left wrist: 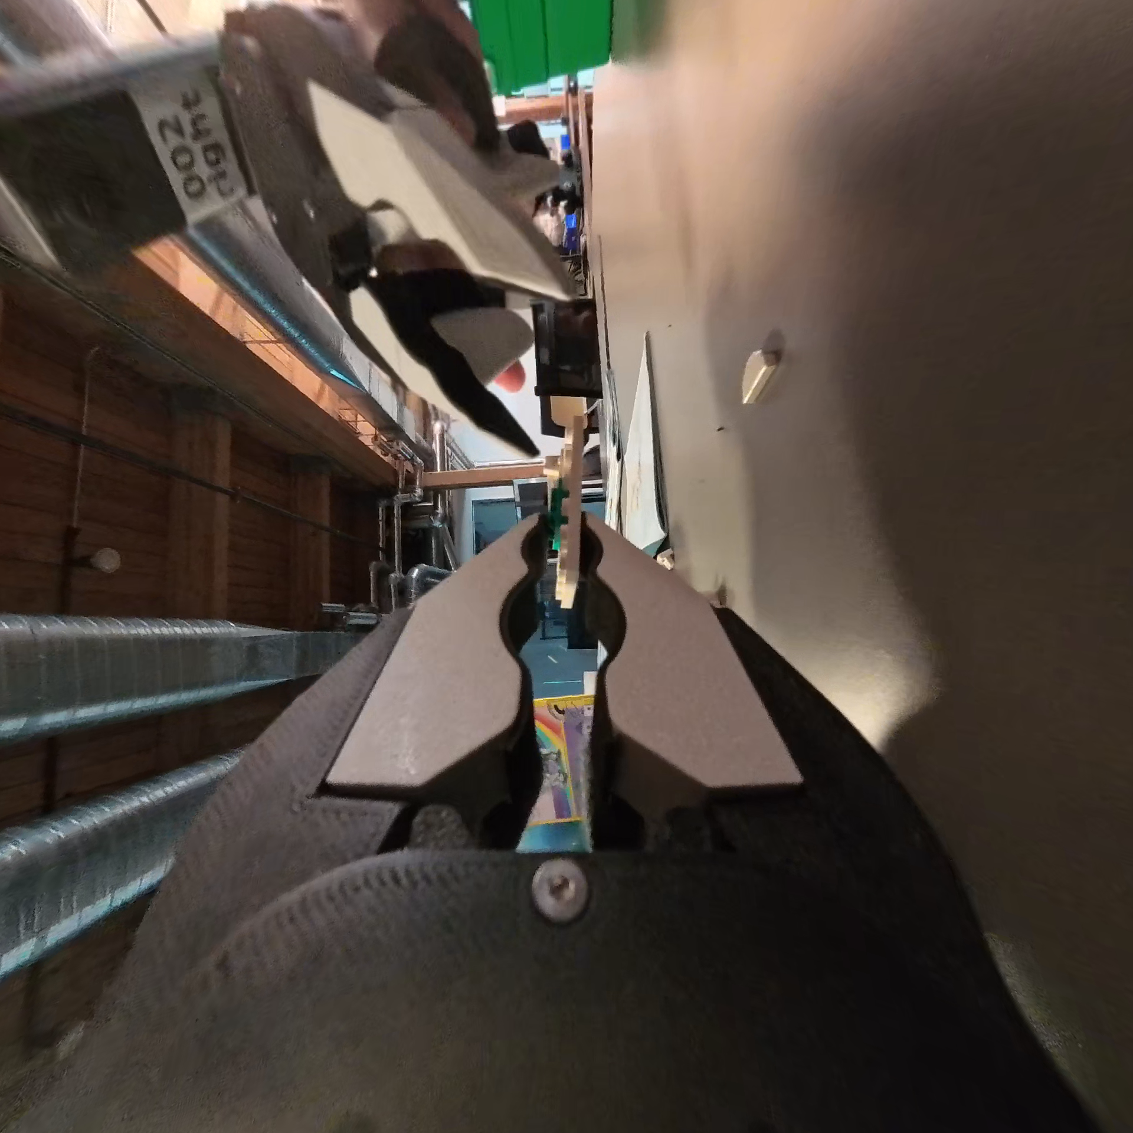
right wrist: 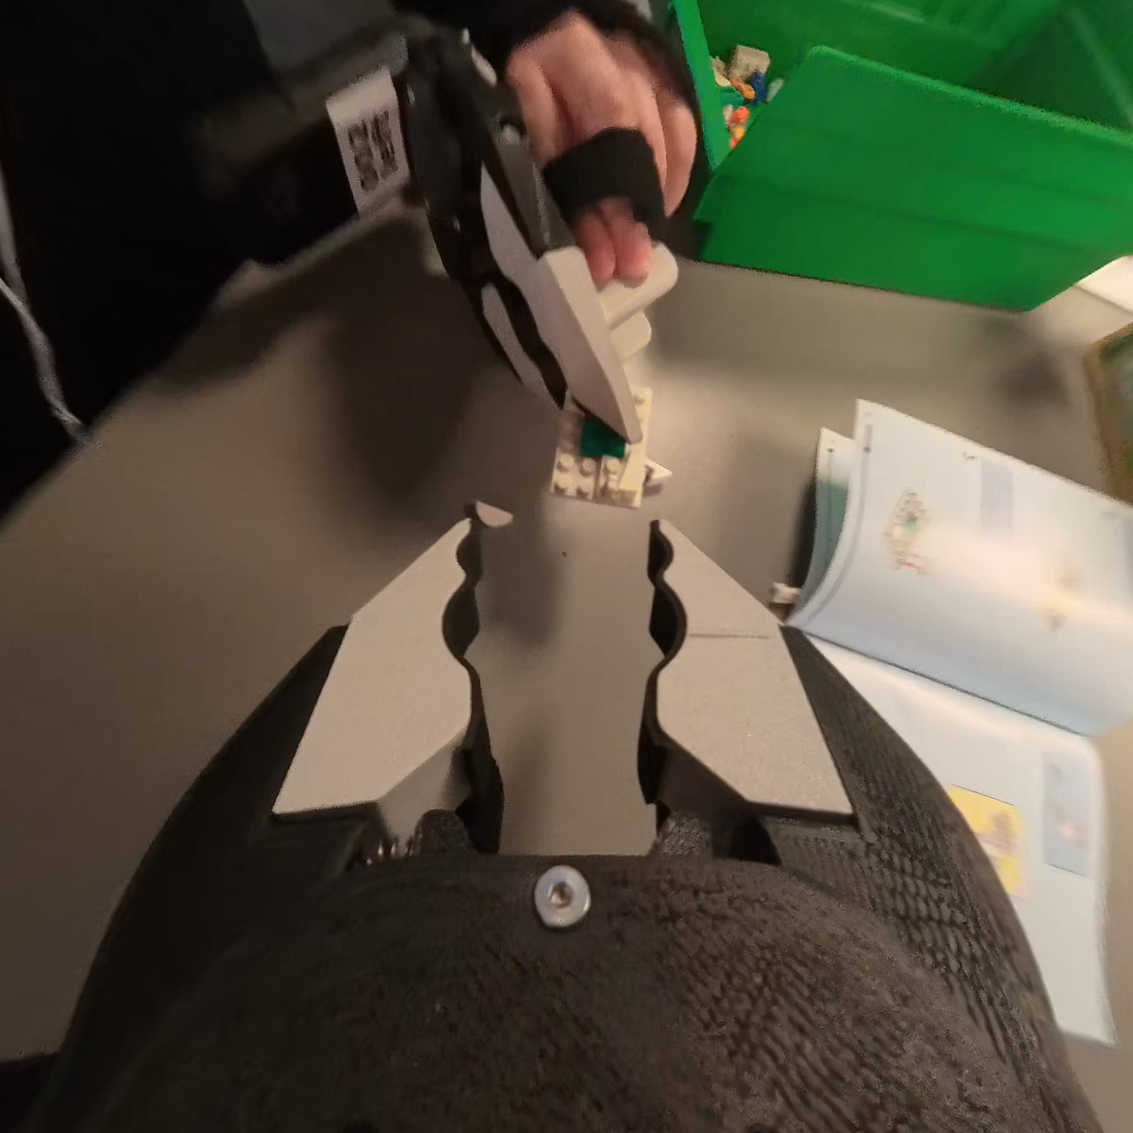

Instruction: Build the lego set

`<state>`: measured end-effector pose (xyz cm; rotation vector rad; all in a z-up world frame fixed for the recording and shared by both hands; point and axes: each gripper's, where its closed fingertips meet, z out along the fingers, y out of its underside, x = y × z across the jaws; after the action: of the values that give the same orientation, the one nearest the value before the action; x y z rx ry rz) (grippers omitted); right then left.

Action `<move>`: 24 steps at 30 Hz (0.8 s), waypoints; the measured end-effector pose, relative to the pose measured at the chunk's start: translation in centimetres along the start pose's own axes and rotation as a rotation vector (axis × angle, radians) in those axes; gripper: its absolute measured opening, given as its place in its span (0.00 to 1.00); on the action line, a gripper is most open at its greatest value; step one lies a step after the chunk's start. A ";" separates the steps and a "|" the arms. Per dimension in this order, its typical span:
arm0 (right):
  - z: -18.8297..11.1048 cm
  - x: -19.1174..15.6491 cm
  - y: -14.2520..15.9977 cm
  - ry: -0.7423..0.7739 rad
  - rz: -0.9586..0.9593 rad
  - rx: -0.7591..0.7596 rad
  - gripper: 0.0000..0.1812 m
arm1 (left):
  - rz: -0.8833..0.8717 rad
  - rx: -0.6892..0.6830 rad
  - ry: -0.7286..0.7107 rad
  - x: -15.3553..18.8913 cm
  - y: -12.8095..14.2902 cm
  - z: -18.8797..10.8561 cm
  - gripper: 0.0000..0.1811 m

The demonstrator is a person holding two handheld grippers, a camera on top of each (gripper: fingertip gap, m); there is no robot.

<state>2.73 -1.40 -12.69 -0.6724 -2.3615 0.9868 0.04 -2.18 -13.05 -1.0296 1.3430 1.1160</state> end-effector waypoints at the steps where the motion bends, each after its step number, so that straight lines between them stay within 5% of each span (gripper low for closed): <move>1: 0.1 0.4 0.3 0.068 -0.058 -0.018 0.32 | -0.005 0.003 -0.002 -0.1 0.0 0.0 0.04; 9: 0.2 0.9 -1.0 0.550 -0.566 0.064 0.25 | -0.072 0.080 -0.013 -0.9 -1.1 -0.7 0.04; 24: 1.6 -0.9 -1.6 0.605 -0.831 0.014 0.15 | -0.103 0.178 0.012 -0.7 -2.7 -1.4 0.05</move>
<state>2.09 -3.75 -12.68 0.0608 -1.7963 0.3507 2.51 -4.04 -12.51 -0.9643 1.3576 0.8979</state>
